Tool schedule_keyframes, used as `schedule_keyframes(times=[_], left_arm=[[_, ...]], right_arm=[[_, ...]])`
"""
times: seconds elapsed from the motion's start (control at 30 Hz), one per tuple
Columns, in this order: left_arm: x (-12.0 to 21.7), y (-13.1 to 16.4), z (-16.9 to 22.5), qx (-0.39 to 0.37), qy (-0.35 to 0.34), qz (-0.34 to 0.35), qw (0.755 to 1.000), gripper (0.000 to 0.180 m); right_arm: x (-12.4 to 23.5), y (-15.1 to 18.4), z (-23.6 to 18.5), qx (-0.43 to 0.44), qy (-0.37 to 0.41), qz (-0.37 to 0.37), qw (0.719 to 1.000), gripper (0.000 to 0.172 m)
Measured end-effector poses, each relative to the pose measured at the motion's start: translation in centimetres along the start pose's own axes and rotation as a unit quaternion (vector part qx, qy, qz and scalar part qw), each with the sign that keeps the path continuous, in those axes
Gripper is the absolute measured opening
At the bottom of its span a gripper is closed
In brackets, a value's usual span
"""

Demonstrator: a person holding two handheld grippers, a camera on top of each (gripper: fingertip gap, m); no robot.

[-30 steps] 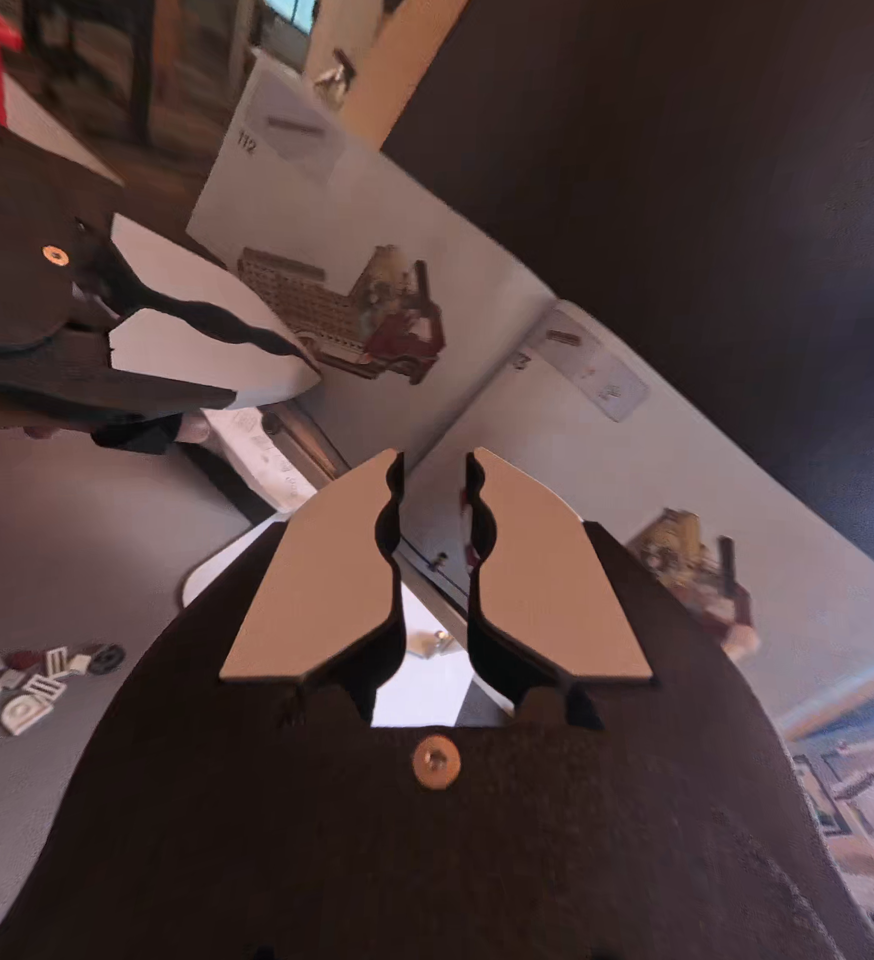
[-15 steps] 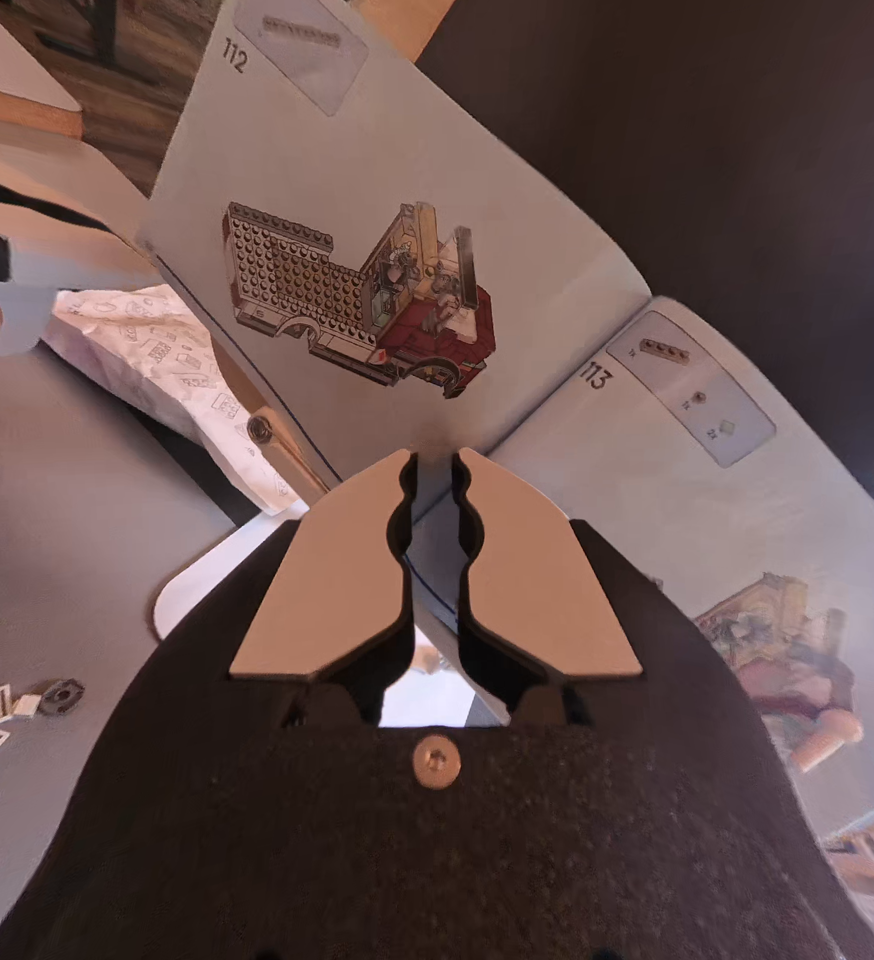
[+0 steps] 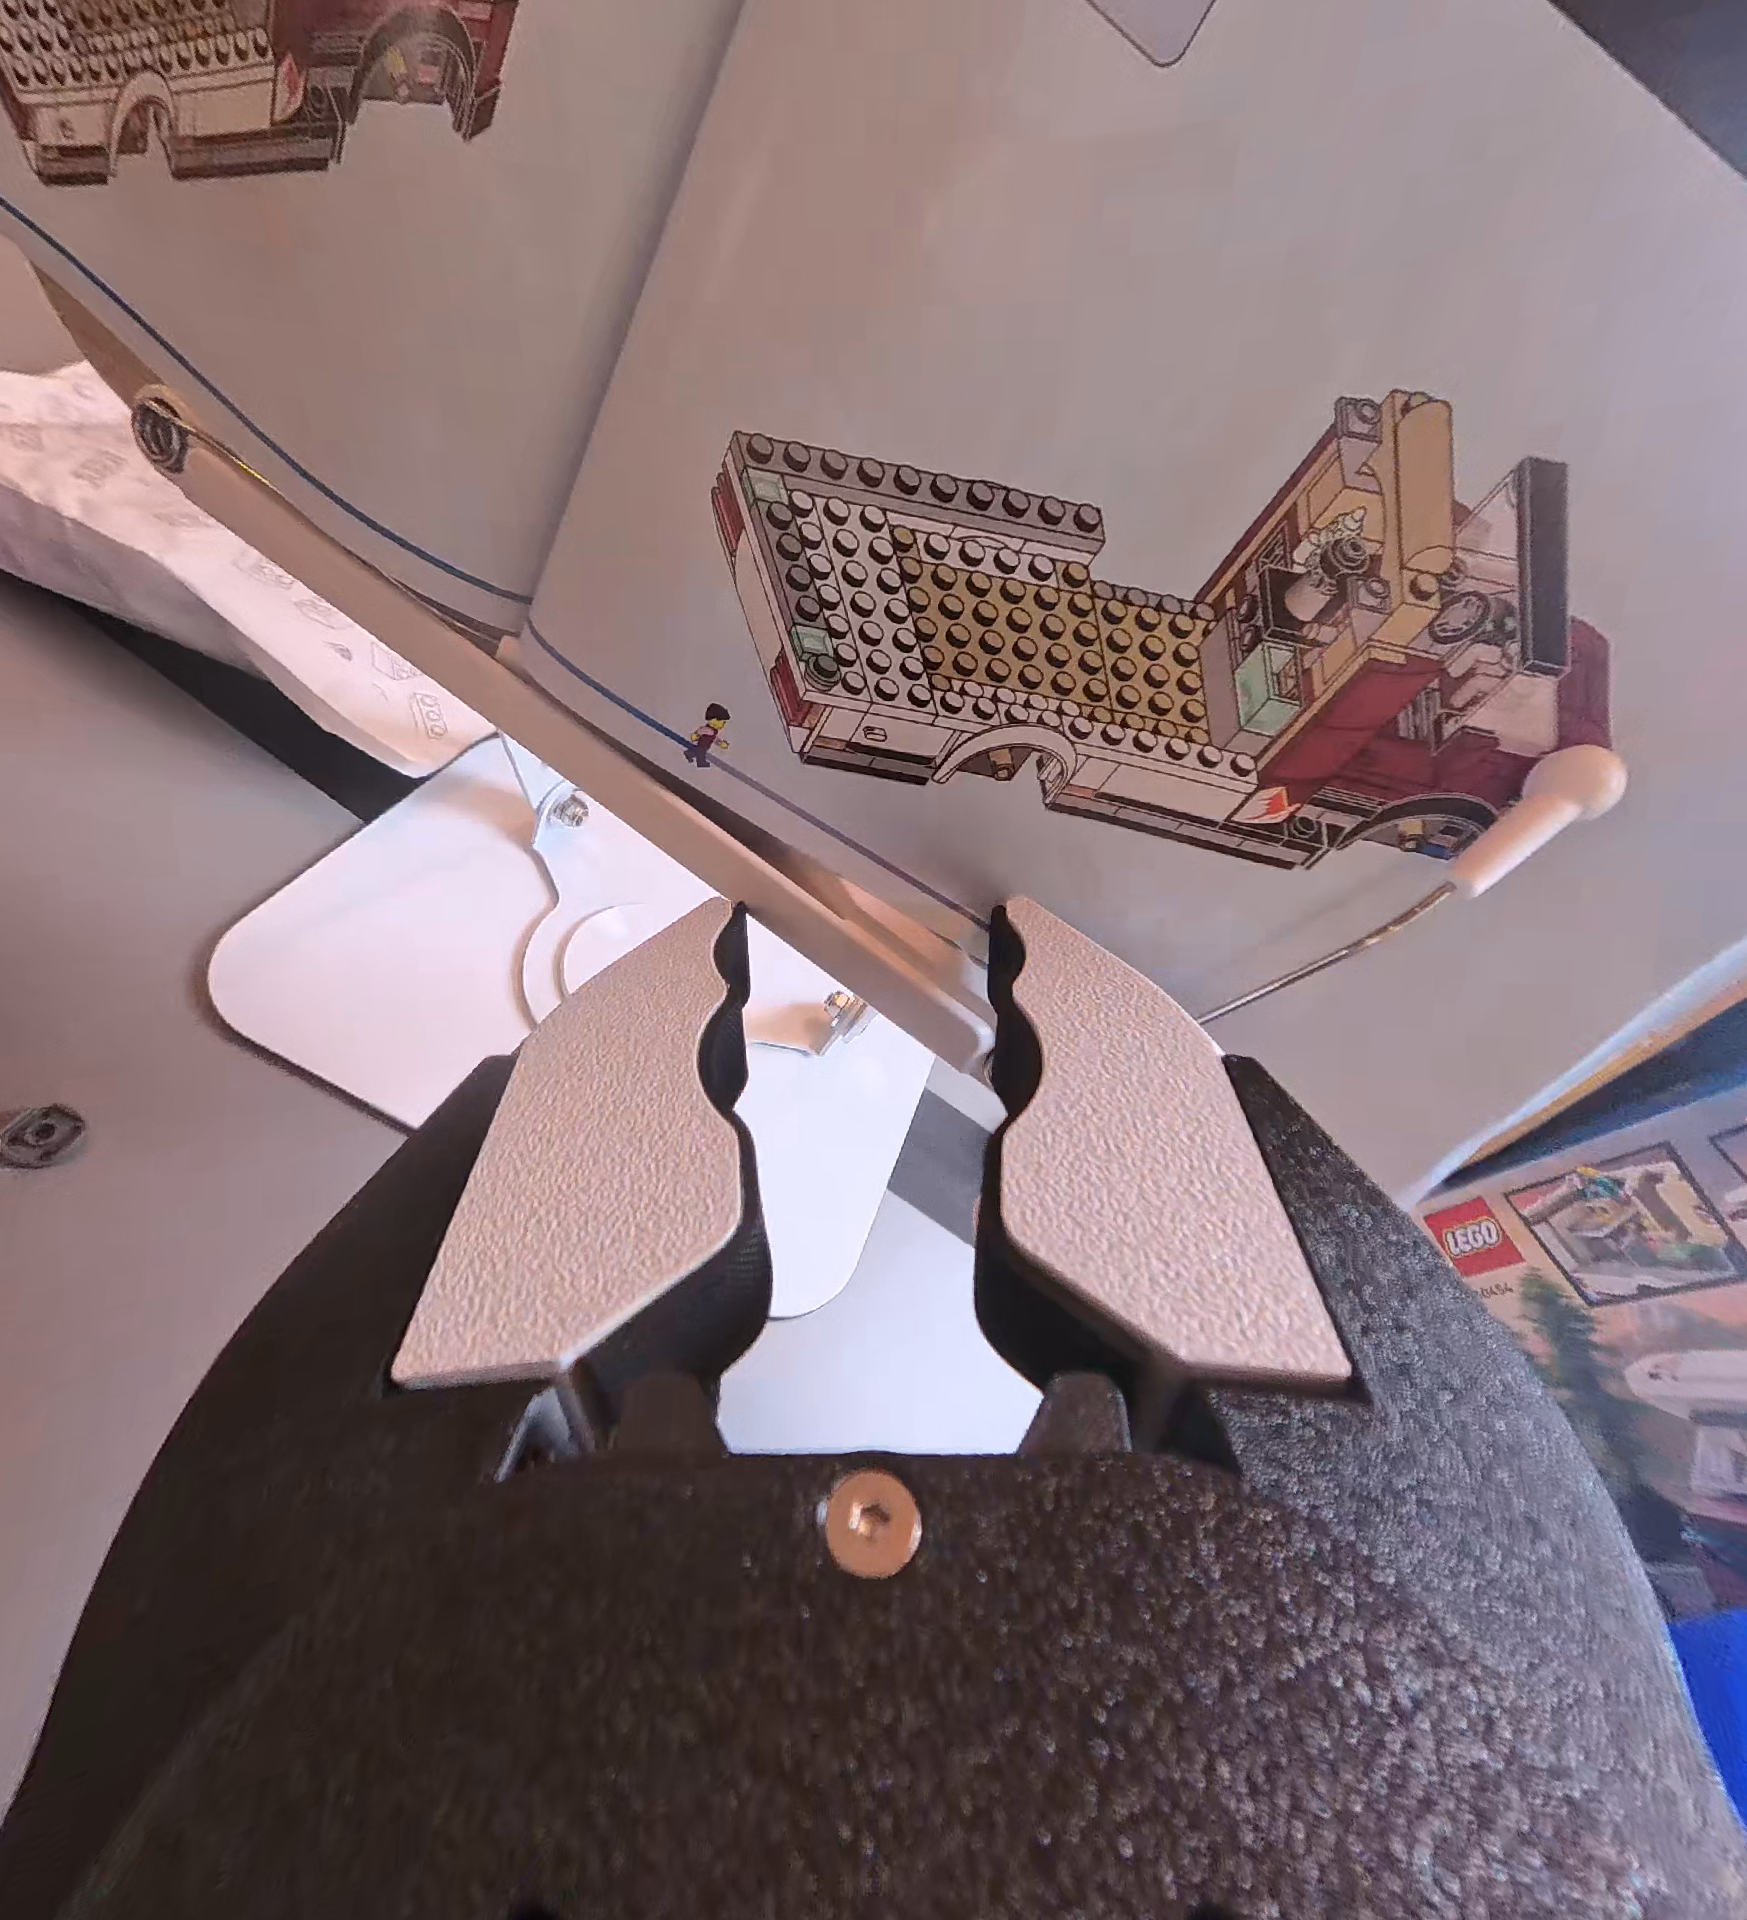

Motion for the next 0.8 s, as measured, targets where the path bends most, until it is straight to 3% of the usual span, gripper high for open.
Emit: schedule_keyframes(times=[0.27,0.47,0.63,0.8], left_arm=[[0.8,0.5,1.2,-0.017,0.005,0.005,1.0,0.0],[1.2,0.6,1.3,-0.02,0.002,0.004,1.0,0.0],[2.0,0.3,1.4,-0.02,0.002,0.011,1.0,0.0],[2.9,-0.2,1.9,-0.024,-0.02,0.041,0.999,0.0]], right_arm=[[-0.1,0.4,2.3,0.013,-0.053,-0.006,0.998,0.047],[0.9,0.8,1.9,0.04,-0.064,-0.005,0.997,0.047],[5.7,1.6,0.6,0.0,-0.103,0.069,0.992,0.046],[11.5,3.2,0.5,-0.042,-0.089,0.137,0.986,0.043]])
Point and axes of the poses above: each gripper's, where its closed fingertips meet, x back along the fingers, y out of its underside, z = x × y across the jaws, the point moved 8 cm from there along x, back along the fingers, and after that the axes turned 11 degrees about -y, right-handed, at the moved point
